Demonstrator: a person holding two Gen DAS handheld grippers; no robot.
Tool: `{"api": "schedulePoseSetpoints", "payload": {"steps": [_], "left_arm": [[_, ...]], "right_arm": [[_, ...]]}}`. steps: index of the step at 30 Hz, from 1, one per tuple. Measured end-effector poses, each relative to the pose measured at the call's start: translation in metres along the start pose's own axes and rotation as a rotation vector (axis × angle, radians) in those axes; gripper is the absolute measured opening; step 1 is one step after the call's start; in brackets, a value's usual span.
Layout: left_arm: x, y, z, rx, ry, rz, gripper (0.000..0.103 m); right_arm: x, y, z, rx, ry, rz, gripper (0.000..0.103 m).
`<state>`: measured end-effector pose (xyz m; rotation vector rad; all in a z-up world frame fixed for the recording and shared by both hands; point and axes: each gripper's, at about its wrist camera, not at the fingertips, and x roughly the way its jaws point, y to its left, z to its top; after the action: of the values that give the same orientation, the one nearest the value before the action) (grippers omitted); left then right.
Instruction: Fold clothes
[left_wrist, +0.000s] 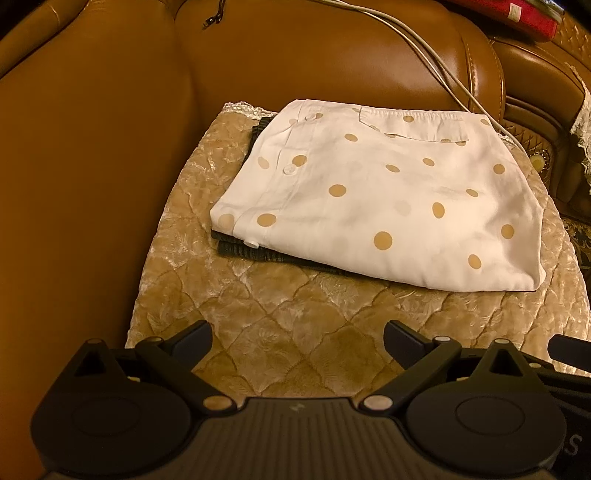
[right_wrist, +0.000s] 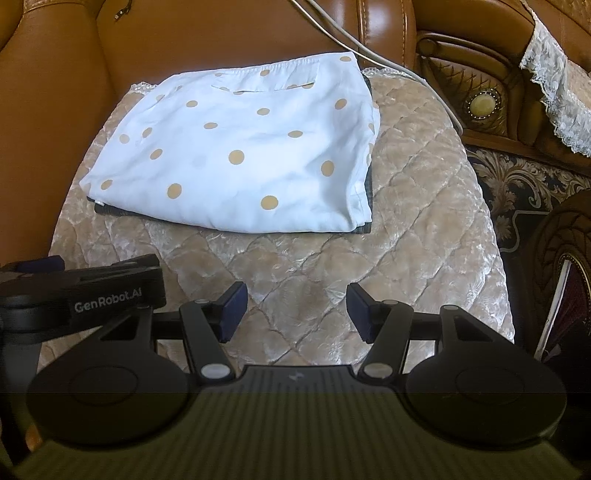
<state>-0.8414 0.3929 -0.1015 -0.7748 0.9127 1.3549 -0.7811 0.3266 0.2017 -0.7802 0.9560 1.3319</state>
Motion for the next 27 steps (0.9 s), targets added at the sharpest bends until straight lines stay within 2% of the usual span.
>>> {"api": "schedulePoseSetpoints", "payload": {"steps": [19, 27], "left_arm": [[0.001, -0.011, 0.004, 0.027, -0.011, -0.024, 0.102], [-0.004, -0.016, 0.006, 0.047, -0.015, -0.029, 0.102]], "right_arm": [[0.003, 0.001, 0.000, -0.024, 0.026, 0.001, 0.067], [0.004, -0.005, 0.001, 0.003, 0.039, 0.005, 0.067]]}}
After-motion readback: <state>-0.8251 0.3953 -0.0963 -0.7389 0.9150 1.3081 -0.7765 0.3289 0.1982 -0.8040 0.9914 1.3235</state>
